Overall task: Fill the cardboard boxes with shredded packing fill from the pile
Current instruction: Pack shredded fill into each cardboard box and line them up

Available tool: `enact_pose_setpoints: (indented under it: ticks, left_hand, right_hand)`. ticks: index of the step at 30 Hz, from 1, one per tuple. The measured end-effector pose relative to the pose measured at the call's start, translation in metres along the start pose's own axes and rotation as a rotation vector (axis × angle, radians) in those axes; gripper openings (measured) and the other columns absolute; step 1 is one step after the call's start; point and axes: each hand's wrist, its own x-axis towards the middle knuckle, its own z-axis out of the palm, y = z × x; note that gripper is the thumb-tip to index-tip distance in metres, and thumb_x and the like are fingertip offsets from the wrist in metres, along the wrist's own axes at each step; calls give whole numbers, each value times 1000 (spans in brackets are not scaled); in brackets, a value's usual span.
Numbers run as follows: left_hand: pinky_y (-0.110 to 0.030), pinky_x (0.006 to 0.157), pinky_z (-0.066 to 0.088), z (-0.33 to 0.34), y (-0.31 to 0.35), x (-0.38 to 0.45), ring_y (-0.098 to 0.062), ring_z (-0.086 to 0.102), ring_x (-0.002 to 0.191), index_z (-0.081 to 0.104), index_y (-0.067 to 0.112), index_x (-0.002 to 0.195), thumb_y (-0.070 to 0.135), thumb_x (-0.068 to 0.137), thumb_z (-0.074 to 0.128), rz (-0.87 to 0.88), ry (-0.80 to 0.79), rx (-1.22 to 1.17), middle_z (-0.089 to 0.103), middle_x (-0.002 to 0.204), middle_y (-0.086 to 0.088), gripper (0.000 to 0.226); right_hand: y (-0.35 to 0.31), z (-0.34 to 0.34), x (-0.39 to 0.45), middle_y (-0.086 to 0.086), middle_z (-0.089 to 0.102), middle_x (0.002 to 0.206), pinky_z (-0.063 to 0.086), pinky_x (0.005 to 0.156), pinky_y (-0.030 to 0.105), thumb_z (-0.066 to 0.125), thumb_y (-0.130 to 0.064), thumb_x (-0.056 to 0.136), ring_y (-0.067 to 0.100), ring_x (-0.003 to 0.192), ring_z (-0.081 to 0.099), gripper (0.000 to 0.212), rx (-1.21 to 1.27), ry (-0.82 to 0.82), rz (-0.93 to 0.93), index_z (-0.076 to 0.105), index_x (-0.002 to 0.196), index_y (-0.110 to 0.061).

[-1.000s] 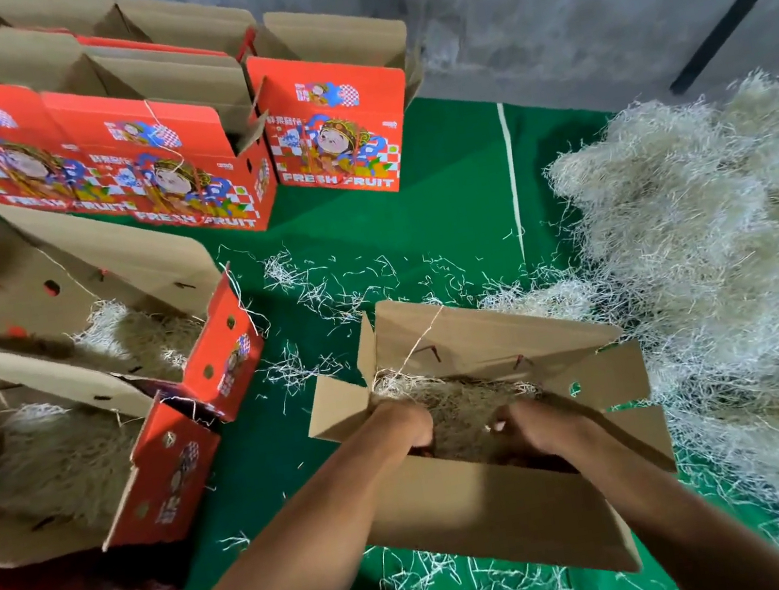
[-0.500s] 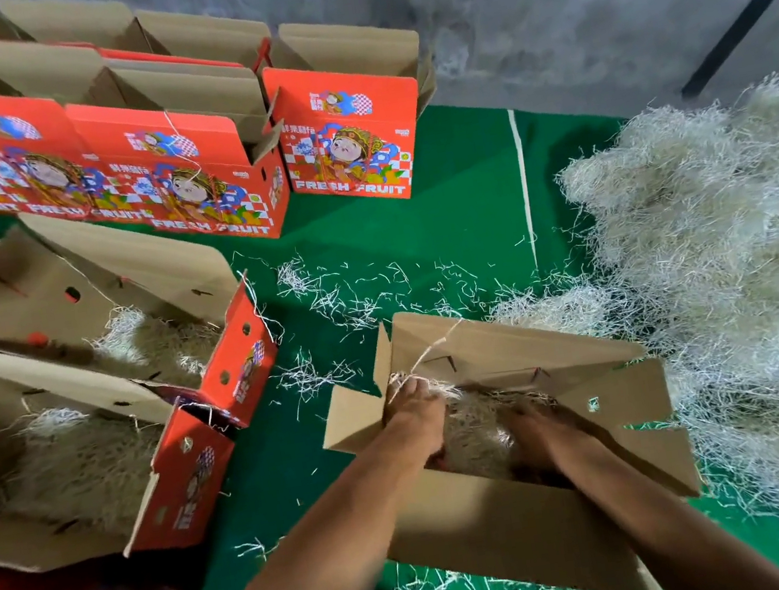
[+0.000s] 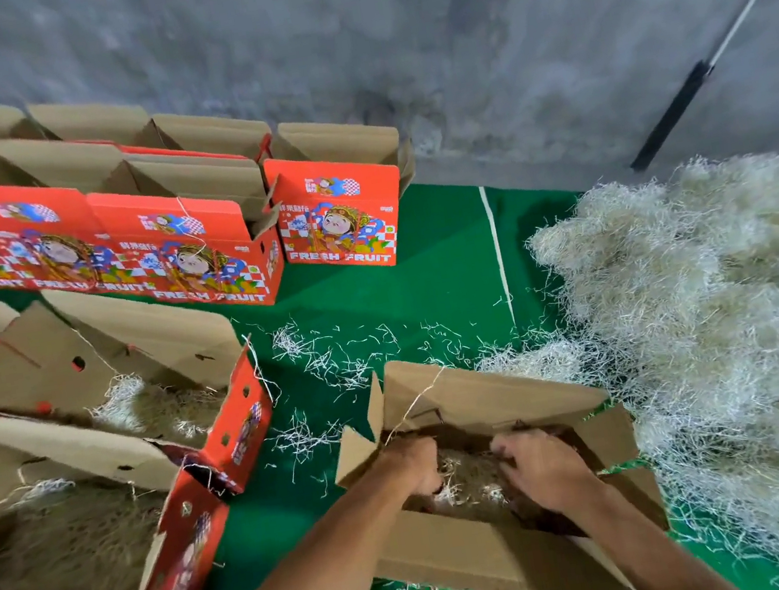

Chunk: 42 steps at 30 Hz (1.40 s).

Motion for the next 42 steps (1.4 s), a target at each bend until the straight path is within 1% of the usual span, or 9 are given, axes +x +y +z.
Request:
enact_pose_setpoints:
  ticks: [5, 9, 13, 19, 24, 28, 33, 35, 42]
  left_hand:
    - [-35, 89, 51, -4, 11, -30, -26, 61, 102, 57, 5, 128, 2, 92, 55, -5, 26, -44, 63, 115, -13, 36]
    - [-35, 88, 48, 6, 8, -52, -23, 59, 95, 54, 14, 126, 28, 97, 59, 39, 43, -124, 61, 106, -7, 33]
    - [-32, 85, 45, 16, 2, -70, -22, 59, 101, 56, 18, 125, 38, 96, 58, 52, 103, -216, 61, 115, -6, 35]
    - [-30, 82, 53, 20, 11, -95, -19, 64, 99, 62, 14, 116, 32, 100, 50, 104, 265, -223, 67, 109, -5, 27]
    - [-48, 102, 43, 33, 24, -103, -21, 64, 85, 65, 19, 98, 29, 97, 55, 162, 295, -250, 65, 91, -1, 14]
    - [-43, 87, 53, 42, 22, -99, -18, 66, 72, 61, 18, 84, 30, 100, 53, 192, 318, -320, 66, 81, 0, 22]
    - [-14, 41, 36, 55, 38, -92, 4, 50, 43, 67, 25, 99, 38, 102, 49, 201, 524, -332, 62, 65, 11, 22]
    - [-9, 43, 37, 55, 49, -91, 7, 49, 41, 66, 26, 99, 44, 101, 49, 210, 653, -310, 56, 61, 15, 25]
    - [-17, 38, 38, 51, 45, -92, 1, 42, 40, 61, 24, 112, 63, 100, 26, 230, 487, -198, 56, 68, 12, 54]
  right_hand:
    - [-50, -33, 1, -5, 74, 79, 60, 61, 33, 55, -30, 100, 19, 65, 72, 21, 439, 258, -73, 70, 111, -21]
    - [-100, -40, -6, -4, 76, 80, 62, 71, 38, 62, -63, 88, 15, 72, 73, 44, 1018, 170, -97, 66, 106, -24]
    - [-130, -57, -16, 4, 75, 76, 52, 57, 33, 67, -47, 90, 19, 60, 63, 33, 1257, 288, -148, 72, 95, -15]
    - [-112, -60, -49, -6, 39, 48, 27, 42, 33, 34, -43, 108, 16, 44, 33, 53, 1126, 629, -339, 44, 62, -18]
    - [-43, 12, -85, -9, 42, 45, 32, 52, 28, 34, -50, 104, 2, 43, 39, 53, 542, 471, -124, 38, 56, -28]
    - [0, 42, -112, -7, 46, 48, 30, 50, 27, 35, -54, 102, 8, 45, 41, 57, 547, 470, -102, 37, 55, -20]
    - [13, 32, -128, -6, 59, 84, 48, 64, 28, 30, -51, 104, 7, 65, 58, 42, 415, 465, -46, 53, 80, -24]
    - [10, 34, -128, -7, 61, 113, 55, 83, 32, 40, -45, 103, 10, 87, 66, 29, 334, 370, -60, 59, 111, -25]
    - [24, 47, -119, 9, 46, 150, 22, 123, 49, 61, -40, 94, 27, 146, 34, 50, 235, 769, 121, 55, 135, -13]
